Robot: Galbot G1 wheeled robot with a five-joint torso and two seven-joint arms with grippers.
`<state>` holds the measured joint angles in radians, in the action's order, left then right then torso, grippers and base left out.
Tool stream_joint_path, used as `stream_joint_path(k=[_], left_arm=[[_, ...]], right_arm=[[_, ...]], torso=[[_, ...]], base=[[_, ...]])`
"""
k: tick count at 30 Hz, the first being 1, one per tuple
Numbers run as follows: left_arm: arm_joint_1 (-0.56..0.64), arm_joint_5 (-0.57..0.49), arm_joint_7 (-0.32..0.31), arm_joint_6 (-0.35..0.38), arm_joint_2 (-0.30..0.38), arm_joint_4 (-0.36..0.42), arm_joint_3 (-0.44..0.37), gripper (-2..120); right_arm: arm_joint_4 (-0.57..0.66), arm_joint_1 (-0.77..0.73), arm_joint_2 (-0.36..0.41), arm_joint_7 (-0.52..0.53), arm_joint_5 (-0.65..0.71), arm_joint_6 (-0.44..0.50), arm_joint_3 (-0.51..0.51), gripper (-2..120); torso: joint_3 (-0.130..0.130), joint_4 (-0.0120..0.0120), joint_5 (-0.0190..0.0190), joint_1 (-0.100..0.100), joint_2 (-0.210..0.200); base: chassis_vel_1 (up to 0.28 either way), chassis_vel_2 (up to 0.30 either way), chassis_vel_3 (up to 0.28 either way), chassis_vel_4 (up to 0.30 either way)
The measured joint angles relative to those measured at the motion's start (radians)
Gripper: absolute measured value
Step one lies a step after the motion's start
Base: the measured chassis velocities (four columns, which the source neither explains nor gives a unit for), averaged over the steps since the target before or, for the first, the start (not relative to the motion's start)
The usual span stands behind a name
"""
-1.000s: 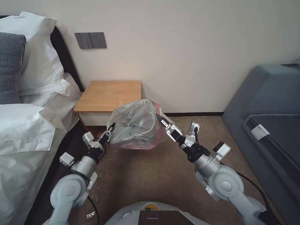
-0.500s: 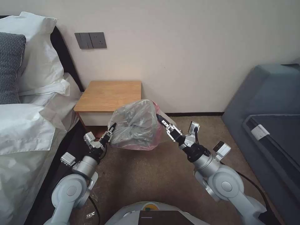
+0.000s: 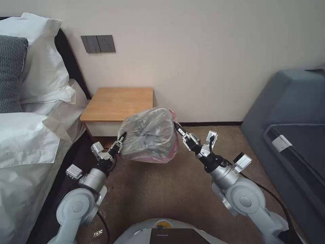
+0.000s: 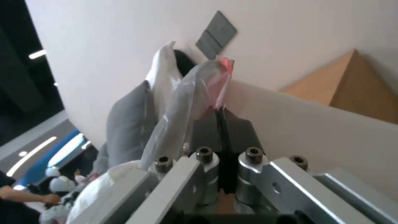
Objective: Pick up the garbage bag from the table and place it over the trash can.
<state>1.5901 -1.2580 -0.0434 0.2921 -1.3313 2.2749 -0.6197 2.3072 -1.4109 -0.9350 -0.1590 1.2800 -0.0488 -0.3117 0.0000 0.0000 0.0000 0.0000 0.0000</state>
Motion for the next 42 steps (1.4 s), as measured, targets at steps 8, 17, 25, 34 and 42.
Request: stream_joint_path(k=[8, 17, 25, 34, 42], left_arm=[[0.001, -0.003, -0.001, -0.001, -0.010, 0.018, 0.000, 9], [0.006, -0.009, -0.001, -0.001, -0.021, 0.021, 0.008, 9], [0.009, -0.010, -0.001, -0.001, -0.031, 0.023, 0.015, 9], [0.004, 0.127, -0.016, -0.017, -0.019, 0.022, 0.028, 9], [0.017, 0.650, -0.021, -0.075, 0.005, 0.025, 0.065, 9]], right_arm=[[-0.020, 0.001, -0.008, 0.052, -0.082, -0.009, -0.006, 0], [-0.046, 0.007, -0.013, 0.106, -0.180, -0.025, -0.024, 0], [-0.075, 0.009, -0.025, 0.135, -0.248, -0.036, -0.033, 0], [-0.099, -0.010, -0.047, 0.122, -0.716, 0.005, -0.090, 0], [-0.062, 0.023, 0.010, -0.024, -1.205, 0.252, -0.118, 18]], torso=[[0.000, -0.0001, 0.0001, 0.000, 0.000], [0.000, 0.0000, 0.0000, 0.000, 0.000], [0.000, 0.0000, 0.0001, 0.000, 0.000], [0.000, -0.0001, 0.0000, 0.000, 0.000], [0.000, 0.0003, 0.0000, 0.000, 0.000]], base=[[0.000, 0.000, 0.000, 0.000], [0.000, 0.000, 0.000, 0.000], [0.000, 0.000, 0.000, 0.000], [0.000, 0.000, 0.000, 0.000], [0.000, 0.000, 0.000, 0.000]])
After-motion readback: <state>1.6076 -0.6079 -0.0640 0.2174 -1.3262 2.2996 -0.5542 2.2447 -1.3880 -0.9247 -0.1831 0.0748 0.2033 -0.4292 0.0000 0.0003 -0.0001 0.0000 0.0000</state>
